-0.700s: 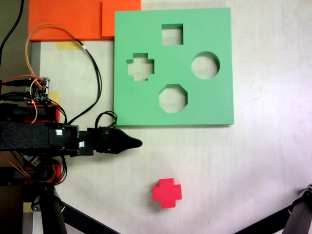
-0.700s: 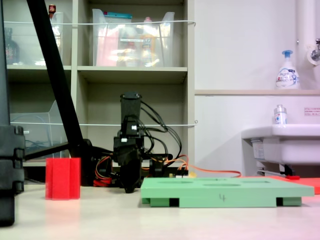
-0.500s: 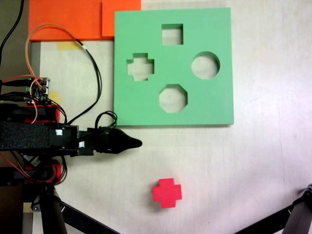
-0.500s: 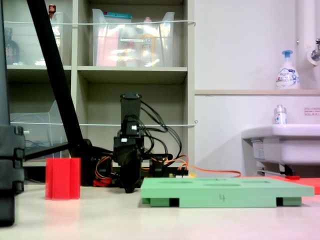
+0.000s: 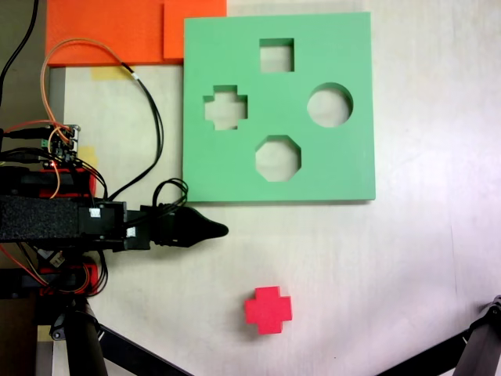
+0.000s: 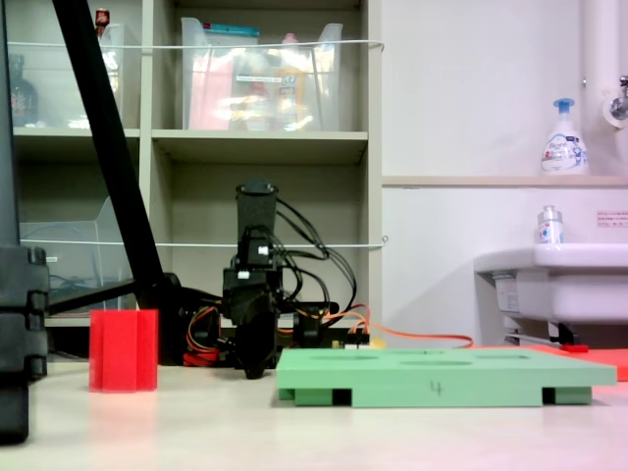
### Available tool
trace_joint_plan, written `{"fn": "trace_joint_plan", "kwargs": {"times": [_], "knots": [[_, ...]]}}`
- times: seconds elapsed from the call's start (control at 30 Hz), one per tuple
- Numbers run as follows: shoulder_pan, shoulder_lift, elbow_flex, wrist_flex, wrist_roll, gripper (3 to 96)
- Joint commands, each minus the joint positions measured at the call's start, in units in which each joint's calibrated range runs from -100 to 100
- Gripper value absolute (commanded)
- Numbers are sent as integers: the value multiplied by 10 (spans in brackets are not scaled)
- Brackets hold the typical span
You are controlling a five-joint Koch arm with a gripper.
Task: Put the cross columnar block into the corresponding hole
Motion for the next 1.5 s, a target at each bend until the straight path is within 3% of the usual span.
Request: {"fn": "trace_joint_plan", "kwargs": {"times": [0.03, 0.13, 0.27, 0.37, 0.57, 0.8, 1.03, 1.23, 1.33, 1.43, 1.5], "knots": [[4, -4, -11, -53, 0, 498], [14, -4, -11, -51, 22, 493], [6, -4, -11, -52, 207, 491], [-33, -4, -11, -65, 217, 464], [-74, -4, 253, -570, 294, 442], [-71, 7, 577, -827, 316, 432], [-76, 332, 990, -1047, 319, 432], [-97, 508, 1132, -1062, 317, 434], [-103, 587, 1172, -1062, 312, 551], [-106, 668, 1195, -1062, 307, 804], [-108, 715, 1207, -1062, 307, 918]]}}
